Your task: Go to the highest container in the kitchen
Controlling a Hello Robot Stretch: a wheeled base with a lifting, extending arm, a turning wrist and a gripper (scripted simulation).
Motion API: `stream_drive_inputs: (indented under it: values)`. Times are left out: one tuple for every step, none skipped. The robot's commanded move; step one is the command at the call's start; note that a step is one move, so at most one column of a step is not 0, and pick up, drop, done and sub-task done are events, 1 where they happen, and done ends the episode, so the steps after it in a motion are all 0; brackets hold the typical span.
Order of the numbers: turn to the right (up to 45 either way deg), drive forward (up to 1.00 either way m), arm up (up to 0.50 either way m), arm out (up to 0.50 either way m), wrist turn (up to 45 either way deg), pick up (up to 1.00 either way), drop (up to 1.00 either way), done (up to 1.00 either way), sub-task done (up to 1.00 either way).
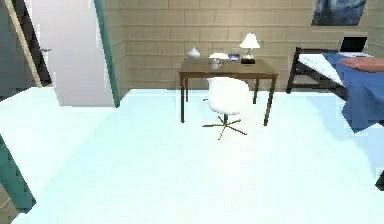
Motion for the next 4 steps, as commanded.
stream_drive_inputs:
  values:
    - [0.0, 0.6, 0.0, 0.0, 0.0, 0.0, 0.0, 0.0, 0.0]
    - [-45.0, 0.0, 0.0, 0.0, 0.0, 0.0, 0.0, 0.0, 0.0]
    - [0.0, 1.0, 0.0, 0.0, 0.0, 0.0, 0.0, 0.0, 0.0]
    - [-15.0, 0.0, 0.0, 0.0, 0.0, 0.0, 0.0, 0.0, 0.0]
